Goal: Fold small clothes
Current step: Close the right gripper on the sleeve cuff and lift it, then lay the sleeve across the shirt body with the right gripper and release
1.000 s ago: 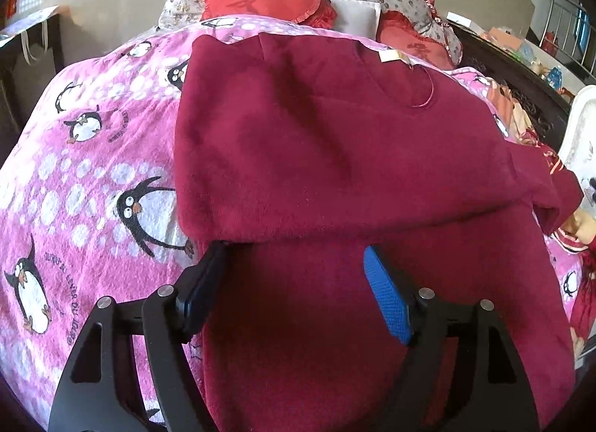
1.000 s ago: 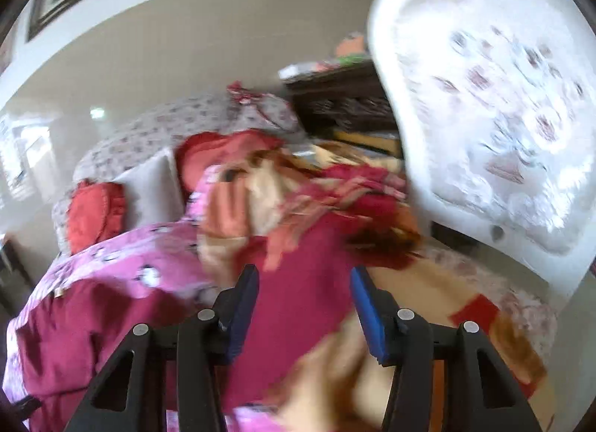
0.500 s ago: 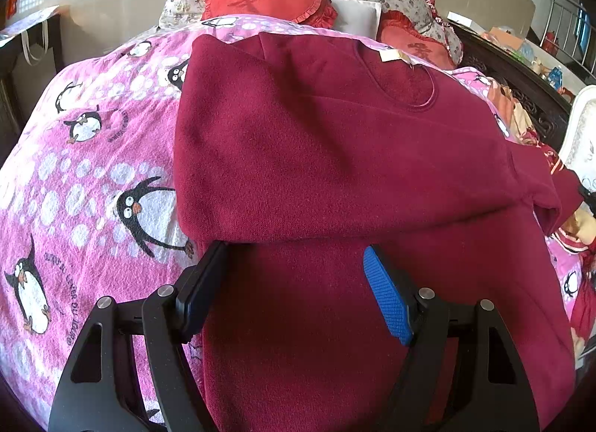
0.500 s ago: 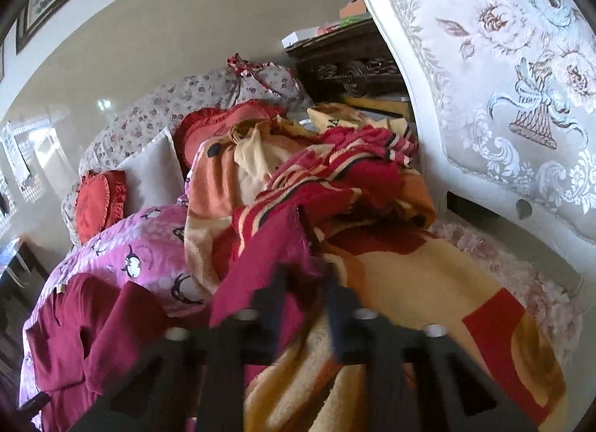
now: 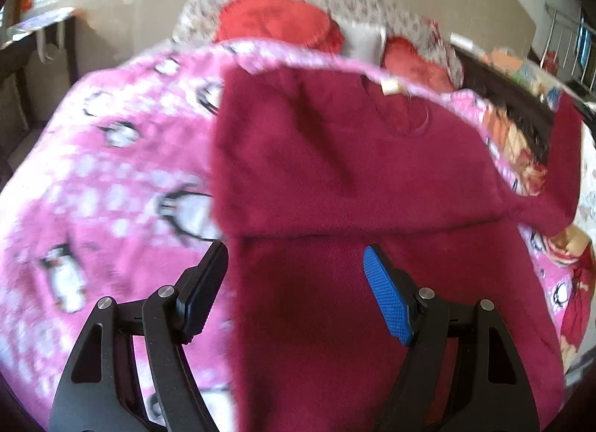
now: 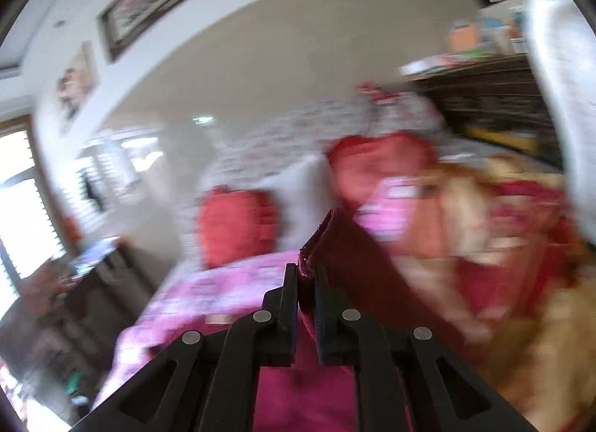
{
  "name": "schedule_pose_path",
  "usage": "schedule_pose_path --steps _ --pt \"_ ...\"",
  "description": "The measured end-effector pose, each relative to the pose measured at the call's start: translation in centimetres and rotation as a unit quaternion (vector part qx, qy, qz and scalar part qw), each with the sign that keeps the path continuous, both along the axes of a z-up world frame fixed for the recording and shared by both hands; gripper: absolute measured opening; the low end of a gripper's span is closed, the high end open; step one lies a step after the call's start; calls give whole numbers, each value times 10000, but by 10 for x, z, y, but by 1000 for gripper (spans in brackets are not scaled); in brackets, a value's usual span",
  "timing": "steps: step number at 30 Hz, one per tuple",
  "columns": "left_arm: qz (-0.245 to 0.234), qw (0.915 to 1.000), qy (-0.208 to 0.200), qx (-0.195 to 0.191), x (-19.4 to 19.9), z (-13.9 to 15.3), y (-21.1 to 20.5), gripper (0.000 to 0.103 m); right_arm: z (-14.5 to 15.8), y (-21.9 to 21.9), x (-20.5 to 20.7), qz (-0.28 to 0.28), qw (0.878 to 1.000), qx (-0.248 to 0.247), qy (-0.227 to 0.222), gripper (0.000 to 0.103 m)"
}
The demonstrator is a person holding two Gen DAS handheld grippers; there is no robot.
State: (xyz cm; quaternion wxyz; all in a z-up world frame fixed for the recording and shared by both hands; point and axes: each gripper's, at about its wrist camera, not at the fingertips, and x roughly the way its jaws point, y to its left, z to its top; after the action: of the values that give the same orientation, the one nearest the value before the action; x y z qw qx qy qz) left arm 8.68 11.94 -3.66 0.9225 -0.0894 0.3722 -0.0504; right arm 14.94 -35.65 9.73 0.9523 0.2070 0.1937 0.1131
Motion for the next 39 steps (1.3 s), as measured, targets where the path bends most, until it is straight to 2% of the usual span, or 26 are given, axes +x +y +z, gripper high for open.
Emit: schedule_pose_path --steps 2,4,6,7,8,12,17,19,21,23,25,28,30,31,33,34,35,37,38,39 --pt "261 9995 -156 61 -9 2 12 76 10 55 12 458 9989 72 -111 7" --pt "497 9987 -49 -119 -12 -7 27 76 14 110 24 907 9957 140 -145 7" --pt "682 9958 338 -507 -4 -21 41 76 10 168 35 1318 9912 98 -99 7" --pt "772 9929 439 -785 -1 -26 50 76 7 191 39 1484 9889 63 -53 7" --pt "809 9912 376 -981 -2 -26 56 76 3 215 42 1655 9862 18 14 7" --pt "854 9920 360 -855 -2 -25 52 76 -32 311 61 2358 9705 -254 425 7" --pt "883 9909 331 -963 -3 -26 54 76 -87 363 75 2646 9577 -540 999 7" --pt "894 9910 339 -939 -3 -27 54 76 -107 368 77 2598 9562 -629 1191 7" --pt "898 9908 340 -949 -3 -27 53 76 -126 370 83 2628 9513 -660 1468 16" --pt "895 9908 348 -956 -2 -27 54 76 -138 366 80 2735 9459 -437 1691 42" --pt "889 9909 363 -944 -1 -27 54 76 -138 357 76 2820 9441 -260 1685 51" --pt "869 9915 407 -878 1 -26 52 76 -122 330 55 2782 9487 -381 1455 51" --pt "817 9926 483 -752 9 -21 49 76 -114 301 39 2606 9552 -644 1244 51" --pt "791 9935 382 -724 13 -13 47 76 -110 278 27 2420 9601 -888 1088 51" --pt "538 9967 -149 -593 23 12 35 76 -106 242 9 2076 9650 -1356 851 51" --pt "294 9978 -471 -370 33 28 23 76 -109 226 3 1915 9666 -1493 819 50" --pt "82 9971 -736 -150 43 42 11 77 -113 204 -3 1729 9689 -1557 842 47" --pt "-268 9948 -980 41 68 56 -7 78 -121 172 -9 1491 9726 -1503 961 43" --pt "-425 9950 -900 59 82 56 -13 78 -125 158 -10 1357 9744 -1468 1032 40" --pt "-589 9964 -603 91 100 48 -21 78 -128 144 -11 1234 9762 -1418 1079 39"
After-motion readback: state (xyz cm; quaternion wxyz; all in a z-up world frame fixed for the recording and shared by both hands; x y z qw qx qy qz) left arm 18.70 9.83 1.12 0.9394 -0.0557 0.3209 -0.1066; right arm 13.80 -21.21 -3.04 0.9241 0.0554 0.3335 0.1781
